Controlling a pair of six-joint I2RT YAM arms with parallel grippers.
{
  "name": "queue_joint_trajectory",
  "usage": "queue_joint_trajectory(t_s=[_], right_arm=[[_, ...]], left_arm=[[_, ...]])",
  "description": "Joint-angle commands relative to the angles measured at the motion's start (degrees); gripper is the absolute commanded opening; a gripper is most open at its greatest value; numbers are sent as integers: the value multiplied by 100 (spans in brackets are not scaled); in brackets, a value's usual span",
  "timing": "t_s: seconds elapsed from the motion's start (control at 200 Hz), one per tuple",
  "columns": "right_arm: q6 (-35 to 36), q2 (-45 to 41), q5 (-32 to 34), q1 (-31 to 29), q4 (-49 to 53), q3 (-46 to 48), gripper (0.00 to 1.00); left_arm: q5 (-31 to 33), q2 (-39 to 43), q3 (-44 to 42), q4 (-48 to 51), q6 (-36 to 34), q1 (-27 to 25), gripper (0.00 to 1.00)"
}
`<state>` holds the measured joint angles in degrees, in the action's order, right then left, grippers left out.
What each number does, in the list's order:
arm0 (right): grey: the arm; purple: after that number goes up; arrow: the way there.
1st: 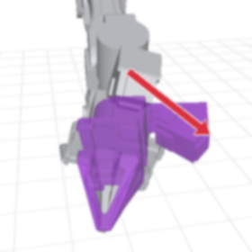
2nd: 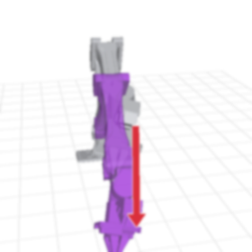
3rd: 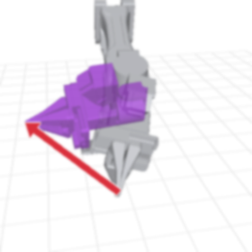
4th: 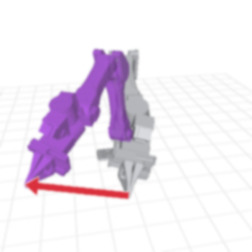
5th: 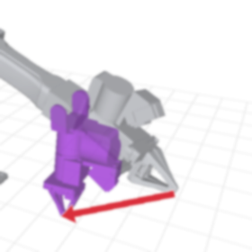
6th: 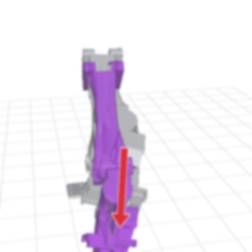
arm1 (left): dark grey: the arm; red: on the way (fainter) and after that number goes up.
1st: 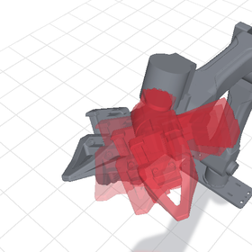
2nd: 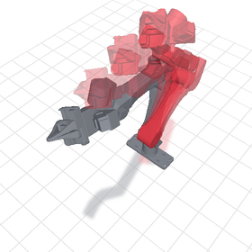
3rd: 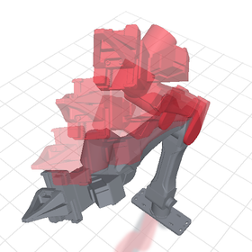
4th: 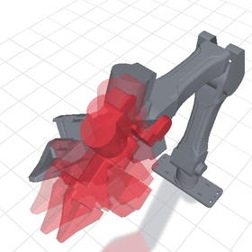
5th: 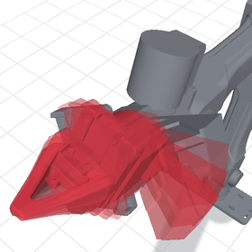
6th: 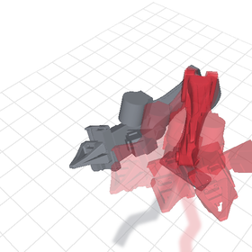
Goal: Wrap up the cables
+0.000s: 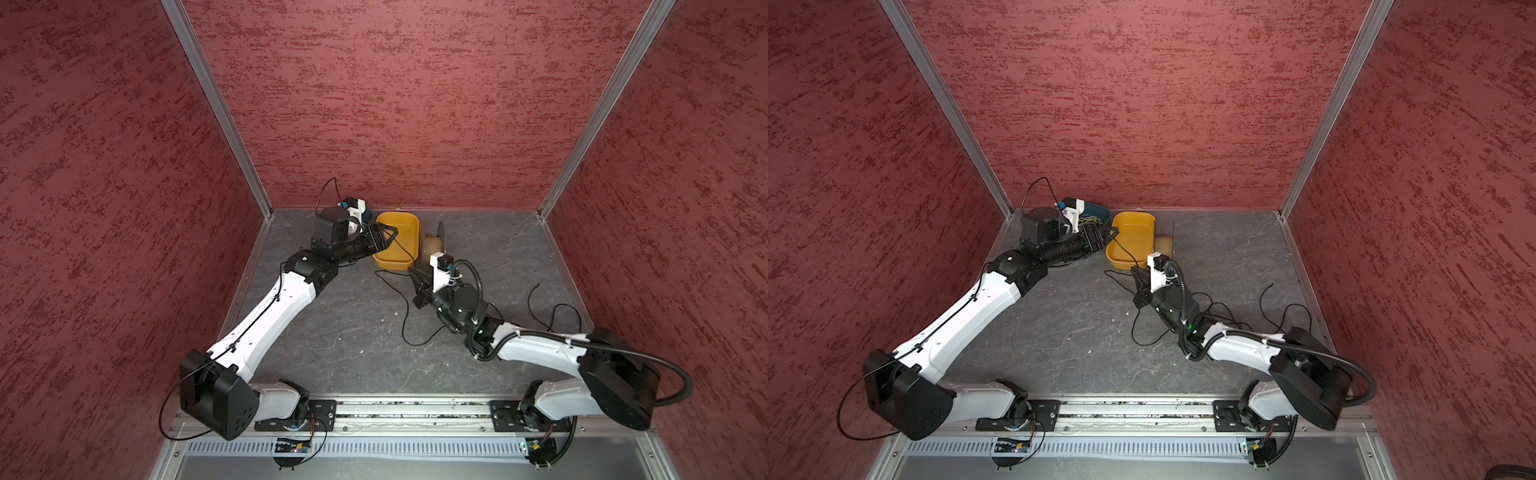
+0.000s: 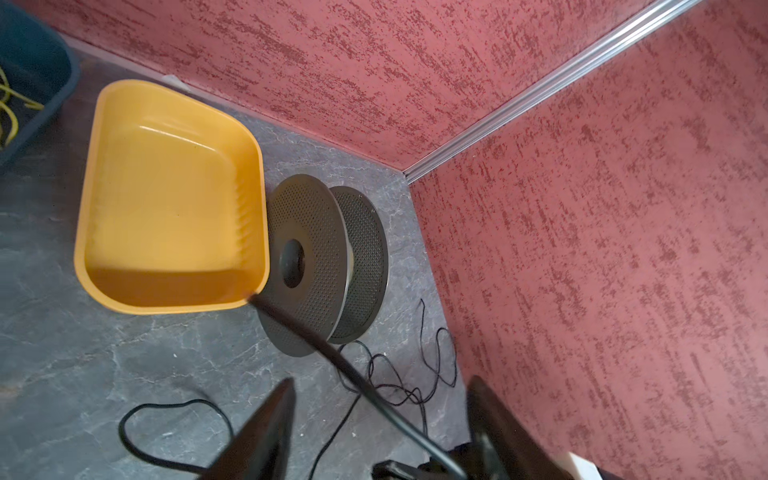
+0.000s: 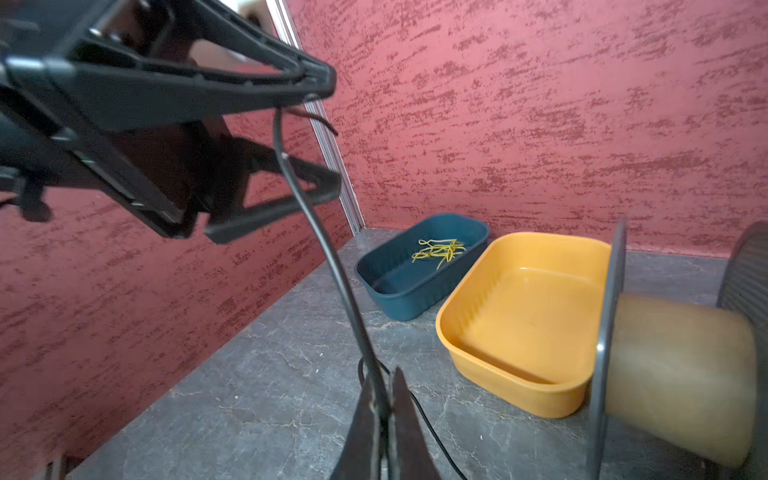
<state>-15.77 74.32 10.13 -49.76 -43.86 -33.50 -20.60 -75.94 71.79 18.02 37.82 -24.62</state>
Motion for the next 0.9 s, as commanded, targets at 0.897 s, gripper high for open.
queue_joint_trajectory(t_s=[0.897], right_arm=[[-1188,-3003,27,2673,6280,-255,0]], left_arm=[[982,-2371,1491,1061,-1241,-1476,56]])
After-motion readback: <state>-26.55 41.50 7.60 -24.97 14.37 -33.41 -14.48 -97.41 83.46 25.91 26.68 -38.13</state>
